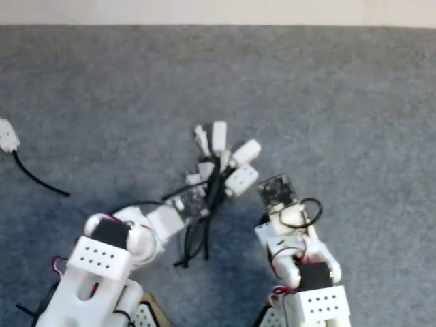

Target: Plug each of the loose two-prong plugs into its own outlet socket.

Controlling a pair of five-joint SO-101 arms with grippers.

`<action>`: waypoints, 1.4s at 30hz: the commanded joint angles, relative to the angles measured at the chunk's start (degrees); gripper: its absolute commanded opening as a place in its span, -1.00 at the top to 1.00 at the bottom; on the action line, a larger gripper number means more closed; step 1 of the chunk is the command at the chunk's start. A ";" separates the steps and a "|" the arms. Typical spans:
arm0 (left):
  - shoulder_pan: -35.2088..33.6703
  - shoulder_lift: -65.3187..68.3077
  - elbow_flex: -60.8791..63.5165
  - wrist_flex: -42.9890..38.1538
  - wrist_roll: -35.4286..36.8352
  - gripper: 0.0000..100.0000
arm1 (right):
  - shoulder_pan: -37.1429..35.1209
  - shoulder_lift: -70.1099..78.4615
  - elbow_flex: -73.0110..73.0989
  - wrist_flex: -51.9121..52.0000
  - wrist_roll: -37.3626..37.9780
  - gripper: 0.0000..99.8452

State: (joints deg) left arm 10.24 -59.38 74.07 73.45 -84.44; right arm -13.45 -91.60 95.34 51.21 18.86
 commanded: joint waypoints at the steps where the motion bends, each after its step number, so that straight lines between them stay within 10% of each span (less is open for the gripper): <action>1: 2.07 -0.40 -0.04 -5.01 5.89 0.94 | -0.48 -0.84 4.70 0.40 0.88 0.60; 8: 1.80 -0.48 -0.13 -10.99 17.76 0.46 | -0.48 -0.84 4.70 0.48 0.88 0.60; 20: -10.51 -0.75 -5.85 -15.21 19.87 0.45 | -0.48 -0.57 4.70 0.57 0.88 0.60; 31: -18.42 6.46 -20.26 -17.93 48.09 0.45 | -0.13 -0.48 2.15 3.38 0.70 0.60; 42: -23.78 45.76 -42.77 -17.58 84.57 0.45 | -0.57 9.01 -11.74 4.53 0.62 0.60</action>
State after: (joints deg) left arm -13.14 -23.43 38.37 55.43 -8.66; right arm -13.45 -88.97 91.30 55.69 19.03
